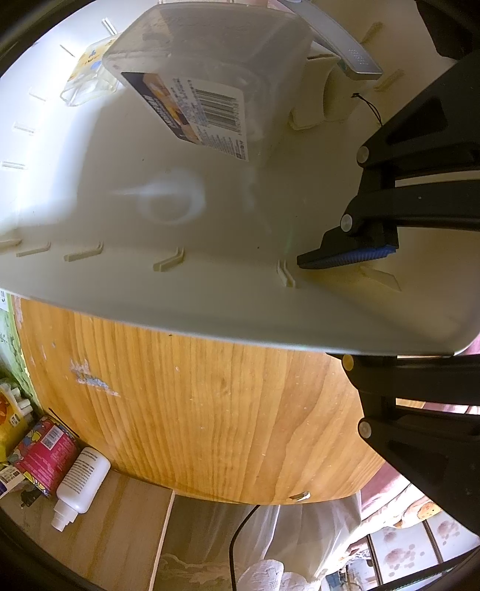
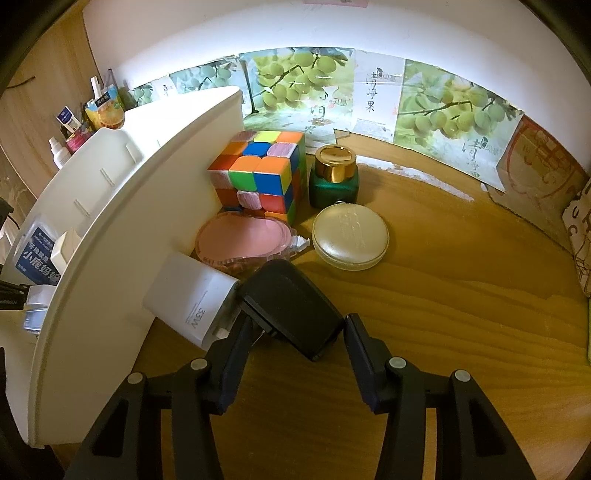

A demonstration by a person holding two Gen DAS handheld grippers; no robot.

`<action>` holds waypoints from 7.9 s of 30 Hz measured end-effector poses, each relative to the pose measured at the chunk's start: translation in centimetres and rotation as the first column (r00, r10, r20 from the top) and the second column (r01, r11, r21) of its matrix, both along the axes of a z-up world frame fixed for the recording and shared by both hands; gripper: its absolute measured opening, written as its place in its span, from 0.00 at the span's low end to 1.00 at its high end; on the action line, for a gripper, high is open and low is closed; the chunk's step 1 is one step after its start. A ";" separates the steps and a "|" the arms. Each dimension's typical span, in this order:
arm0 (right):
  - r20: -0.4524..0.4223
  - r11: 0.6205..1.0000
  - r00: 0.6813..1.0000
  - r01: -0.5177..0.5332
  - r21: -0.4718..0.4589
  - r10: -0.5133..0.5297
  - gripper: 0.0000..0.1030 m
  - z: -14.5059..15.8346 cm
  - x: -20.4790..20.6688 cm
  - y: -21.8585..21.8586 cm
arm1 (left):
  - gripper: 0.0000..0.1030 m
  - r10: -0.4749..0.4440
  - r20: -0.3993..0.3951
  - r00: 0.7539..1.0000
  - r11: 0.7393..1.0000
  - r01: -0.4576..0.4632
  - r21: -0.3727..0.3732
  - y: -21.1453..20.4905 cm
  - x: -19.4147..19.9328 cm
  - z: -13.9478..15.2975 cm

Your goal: Organize rigid objects

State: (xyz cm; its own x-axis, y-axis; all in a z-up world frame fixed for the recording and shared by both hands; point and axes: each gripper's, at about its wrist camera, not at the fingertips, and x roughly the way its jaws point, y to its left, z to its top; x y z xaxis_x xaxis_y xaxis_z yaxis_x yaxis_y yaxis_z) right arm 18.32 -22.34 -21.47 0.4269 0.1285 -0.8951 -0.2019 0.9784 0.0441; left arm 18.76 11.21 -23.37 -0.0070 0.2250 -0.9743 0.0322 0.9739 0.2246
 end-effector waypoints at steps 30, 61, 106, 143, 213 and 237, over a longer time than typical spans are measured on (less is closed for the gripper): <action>-0.029 0.972 0.973 0.229 0.052 -0.228 0.28 2.9 -3.6 -2.3 | 0.29 -0.080 0.020 0.997 0.996 0.081 -0.048 -0.4 -0.7 0.7; -0.107 0.912 0.925 0.377 0.160 -0.364 0.41 4.7 -5.3 -2.9 | 0.28 -0.121 0.021 0.992 0.989 0.123 -0.081 -0.6 -1.8 1.2; -0.200 0.955 0.934 0.280 -0.097 -0.295 0.61 -0.6 -0.7 -0.1 | 0.28 -0.112 0.019 0.994 0.990 0.113 -0.084 -0.4 -1.8 1.0; -0.043 0.962 0.961 0.273 -0.012 -0.273 0.61 9.5 -5.1 5.3 | 0.28 -0.241 0.011 0.971 0.965 0.241 -0.107 -1.8 -2.2 1.0; -0.031 1.000 0.999 -0.007 0.025 0.008 0.76 11.2 -5.2 11.3 | 0.28 -0.226 0.002 0.974 0.958 0.223 -0.177 -1.3 -0.5 0.3; 0.162 0.997 0.985 0.072 -0.037 -0.065 0.76 4.5 -0.2 -0.7 | 0.31 -0.088 0.020 0.996 0.992 0.090 -0.093 -0.7 -0.2 0.2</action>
State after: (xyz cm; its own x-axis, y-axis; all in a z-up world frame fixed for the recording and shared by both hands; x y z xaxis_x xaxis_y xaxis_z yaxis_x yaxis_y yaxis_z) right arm 18.12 -23.07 -17.02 0.5722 0.0570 -0.8181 -0.1354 0.9905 -0.0257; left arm 18.60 10.47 -23.14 0.0244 0.1322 -0.9909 0.1170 0.9840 0.1341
